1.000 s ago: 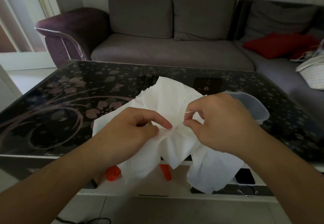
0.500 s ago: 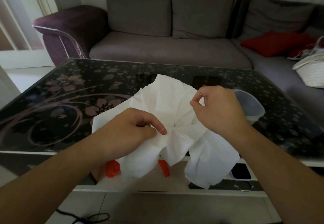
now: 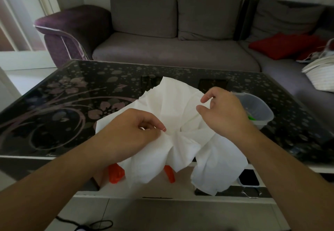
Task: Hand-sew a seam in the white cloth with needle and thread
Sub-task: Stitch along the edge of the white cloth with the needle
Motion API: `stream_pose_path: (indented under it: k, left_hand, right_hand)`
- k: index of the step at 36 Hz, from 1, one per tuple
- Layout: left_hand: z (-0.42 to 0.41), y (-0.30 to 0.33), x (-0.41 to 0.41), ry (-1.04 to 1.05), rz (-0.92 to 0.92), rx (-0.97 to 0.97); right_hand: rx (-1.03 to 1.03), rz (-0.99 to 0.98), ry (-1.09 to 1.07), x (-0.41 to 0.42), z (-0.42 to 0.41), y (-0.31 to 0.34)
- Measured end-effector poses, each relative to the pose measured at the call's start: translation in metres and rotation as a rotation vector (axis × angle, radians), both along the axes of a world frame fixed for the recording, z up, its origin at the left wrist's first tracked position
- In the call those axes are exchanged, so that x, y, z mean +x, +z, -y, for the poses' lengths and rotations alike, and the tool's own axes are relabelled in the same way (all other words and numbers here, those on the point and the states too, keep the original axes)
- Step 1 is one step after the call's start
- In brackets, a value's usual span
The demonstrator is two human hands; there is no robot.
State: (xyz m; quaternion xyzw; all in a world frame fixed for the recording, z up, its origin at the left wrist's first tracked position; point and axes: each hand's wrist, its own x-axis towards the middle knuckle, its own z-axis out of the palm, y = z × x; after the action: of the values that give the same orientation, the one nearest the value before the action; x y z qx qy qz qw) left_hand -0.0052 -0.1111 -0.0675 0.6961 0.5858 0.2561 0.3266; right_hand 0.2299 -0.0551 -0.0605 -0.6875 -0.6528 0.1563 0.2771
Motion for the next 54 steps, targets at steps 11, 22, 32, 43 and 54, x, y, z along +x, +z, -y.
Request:
stream_pose_path:
  k: [11, 22, 32, 43, 54]
  left_hand:
    - [-0.003, 0.003, -0.012, 0.075, -0.152, 0.053]
    - [-0.001, 0.010, -0.014, 0.077, -0.084, -0.018]
    - [0.012, 0.020, -0.010, -0.043, 0.151, -0.008]
    - [0.020, 0.030, -0.009, -0.136, 0.323, -0.014]
    - [0.020, 0.032, -0.006, -0.127, 0.293, -0.128]
  right_hand:
    - [0.121, -0.349, -0.208, 0.022, 0.004, 0.019]
    - [0.219, -0.199, -0.229, 0.033, 0.006, 0.026]
    - [-0.035, -0.539, 0.184, -0.009, 0.036, 0.031]
    - [-0.267, -0.522, 0.597, -0.031, 0.057, 0.027]
    - [-0.220, -0.497, 0.569, -0.028, 0.057, 0.025]
